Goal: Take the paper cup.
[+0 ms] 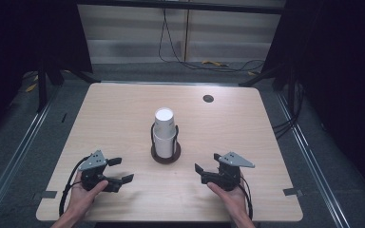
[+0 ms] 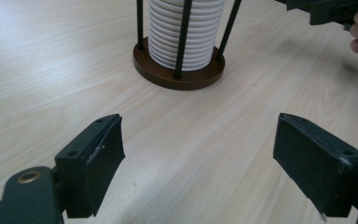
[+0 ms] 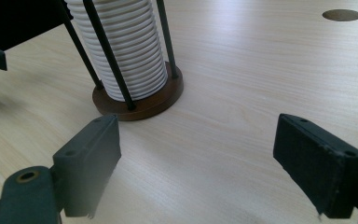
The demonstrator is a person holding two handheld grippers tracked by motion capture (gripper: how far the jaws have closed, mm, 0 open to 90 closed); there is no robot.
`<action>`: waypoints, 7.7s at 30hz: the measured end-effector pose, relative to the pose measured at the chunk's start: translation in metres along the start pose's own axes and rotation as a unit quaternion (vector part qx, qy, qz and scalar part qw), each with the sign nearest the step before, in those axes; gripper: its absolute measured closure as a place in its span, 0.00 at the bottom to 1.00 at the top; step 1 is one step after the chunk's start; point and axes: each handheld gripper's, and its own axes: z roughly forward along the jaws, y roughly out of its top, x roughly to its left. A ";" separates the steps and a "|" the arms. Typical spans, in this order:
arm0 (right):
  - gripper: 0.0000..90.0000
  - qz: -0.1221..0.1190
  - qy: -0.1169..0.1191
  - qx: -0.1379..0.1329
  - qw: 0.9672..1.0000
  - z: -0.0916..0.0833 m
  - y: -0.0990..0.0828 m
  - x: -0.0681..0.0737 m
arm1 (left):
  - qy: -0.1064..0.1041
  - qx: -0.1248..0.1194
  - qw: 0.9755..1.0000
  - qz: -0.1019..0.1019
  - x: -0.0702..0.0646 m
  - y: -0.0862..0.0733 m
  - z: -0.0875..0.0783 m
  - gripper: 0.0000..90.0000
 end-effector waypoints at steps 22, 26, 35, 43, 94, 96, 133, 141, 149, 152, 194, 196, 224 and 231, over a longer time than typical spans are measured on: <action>0.23 -0.037 0.050 0.005 0.998 0.002 0.021 0.013 | -0.017 0.008 1.000 0.004 -0.009 0.006 0.017 0.19; 0.21 -0.047 0.078 -0.003 0.996 0.002 0.030 0.022 | -0.016 0.019 1.000 0.020 -0.014 0.003 0.012 0.19; 0.20 -0.048 0.112 -0.007 0.993 0.010 0.049 0.030 | -0.022 0.011 1.000 0.008 -0.013 0.005 0.005 0.20; 0.22 -0.048 0.128 0.006 0.991 0.028 0.067 0.030 | -0.025 0.012 1.000 0.014 -0.014 0.005 0.004 0.21; 0.27 -0.084 0.154 0.021 0.984 0.088 0.148 0.045 | -0.021 0.018 1.000 -0.006 -0.004 -0.003 0.000 0.21; 0.28 -0.083 0.150 0.024 0.985 0.092 0.148 0.045 | -0.022 0.020 1.000 -0.005 -0.004 -0.003 0.000 0.21; 0.36 -0.064 0.150 -0.038 0.986 0.083 0.165 0.047 | -0.025 0.033 0.999 0.001 -0.005 -0.004 0.004 0.21; 0.37 -0.053 0.159 -0.053 0.984 0.077 0.168 0.043 | -0.020 0.034 0.999 0.000 -0.005 -0.004 0.004 0.21; 0.38 -0.048 0.171 -0.068 0.982 0.070 0.170 0.042 | -0.022 0.032 0.999 0.003 -0.007 -0.004 0.004 0.20; 0.38 -0.047 0.174 -0.072 0.981 0.069 0.173 0.041 | -0.021 0.034 0.999 0.004 -0.006 -0.004 0.005 0.20; 0.40 -0.023 0.187 -0.050 0.981 -0.002 0.128 0.007 | -0.048 -0.014 0.998 0.041 -0.034 0.031 0.029 0.17; 0.40 -0.023 0.194 -0.042 0.980 0.001 0.122 0.010 | -0.051 -0.012 0.998 0.046 -0.035 0.034 0.032 0.18; 0.40 -0.040 0.251 -0.004 0.967 0.018 0.090 0.040 | -0.105 -0.040 0.992 0.051 -0.053 0.061 0.061 0.24; 0.40 -0.041 0.250 0.007 0.967 0.021 0.087 0.049 | -0.106 -0.040 0.992 0.053 -0.053 0.057 0.058 0.21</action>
